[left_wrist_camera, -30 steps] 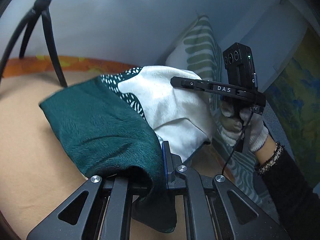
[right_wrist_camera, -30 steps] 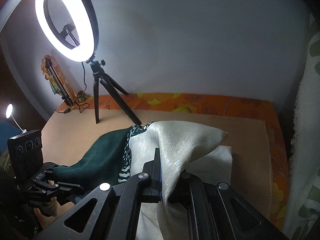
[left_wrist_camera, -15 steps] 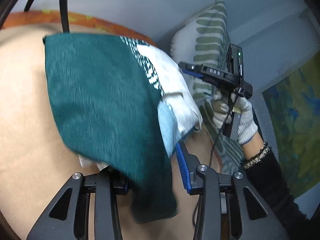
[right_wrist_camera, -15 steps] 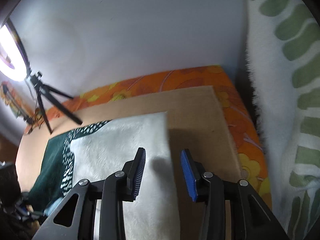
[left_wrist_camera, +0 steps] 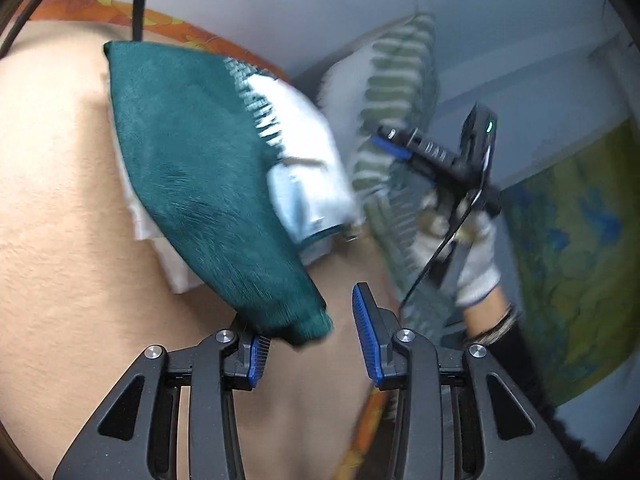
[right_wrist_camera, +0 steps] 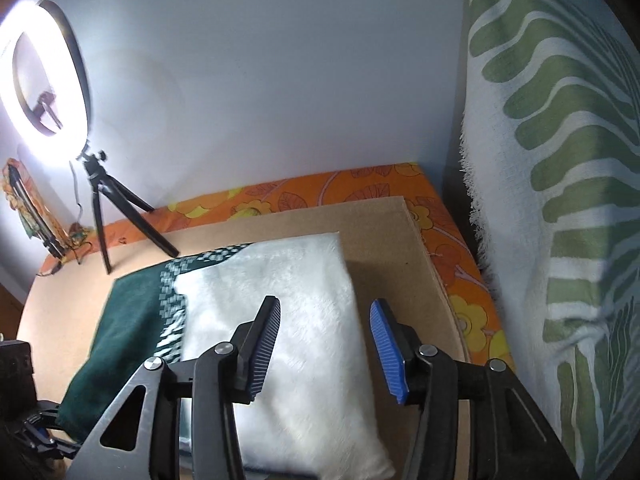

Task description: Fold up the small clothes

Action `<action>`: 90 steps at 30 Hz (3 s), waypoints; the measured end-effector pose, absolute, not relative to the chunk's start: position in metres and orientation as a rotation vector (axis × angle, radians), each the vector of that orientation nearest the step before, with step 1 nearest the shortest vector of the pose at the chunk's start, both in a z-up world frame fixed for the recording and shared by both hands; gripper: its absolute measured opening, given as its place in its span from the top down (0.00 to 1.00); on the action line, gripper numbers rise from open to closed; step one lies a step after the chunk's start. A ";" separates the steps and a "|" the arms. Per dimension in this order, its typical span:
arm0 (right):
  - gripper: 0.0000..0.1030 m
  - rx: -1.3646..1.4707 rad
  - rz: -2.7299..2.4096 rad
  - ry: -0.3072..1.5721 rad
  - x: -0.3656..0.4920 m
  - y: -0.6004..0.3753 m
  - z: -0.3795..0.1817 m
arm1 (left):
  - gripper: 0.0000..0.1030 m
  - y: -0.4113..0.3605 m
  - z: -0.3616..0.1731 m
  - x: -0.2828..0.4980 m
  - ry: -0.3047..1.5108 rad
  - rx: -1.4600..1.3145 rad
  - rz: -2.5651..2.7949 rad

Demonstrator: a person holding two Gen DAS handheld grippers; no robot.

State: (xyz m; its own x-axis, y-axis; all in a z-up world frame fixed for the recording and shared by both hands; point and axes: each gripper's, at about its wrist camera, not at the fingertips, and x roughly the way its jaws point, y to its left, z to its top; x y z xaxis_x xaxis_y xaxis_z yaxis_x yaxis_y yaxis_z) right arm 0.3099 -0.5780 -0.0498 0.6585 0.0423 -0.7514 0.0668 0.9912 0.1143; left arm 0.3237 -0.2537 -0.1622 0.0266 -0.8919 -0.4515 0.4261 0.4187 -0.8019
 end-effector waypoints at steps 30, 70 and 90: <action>0.17 0.098 -0.125 0.772 0.123 -0.437 -0.021 | 0.34 -0.159 -0.089 0.209 0.812 -0.077 -0.852; 0.00 0.068 -0.287 0.591 0.086 -0.364 -0.047 | 0.00 -0.120 -0.075 0.165 0.570 0.135 -0.628; 0.00 0.092 -0.293 0.590 0.087 -0.368 -0.048 | 0.00 -0.118 -0.073 0.163 0.562 0.133 -0.627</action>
State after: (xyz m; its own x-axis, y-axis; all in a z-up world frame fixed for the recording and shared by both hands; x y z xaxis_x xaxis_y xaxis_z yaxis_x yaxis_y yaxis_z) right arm 0.0874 -0.3678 -0.0481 0.7911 -0.2456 -0.5602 0.2979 0.9546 0.0021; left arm 0.1629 -0.1176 -0.0731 0.6662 -0.5189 -0.5356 0.5892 0.8065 -0.0483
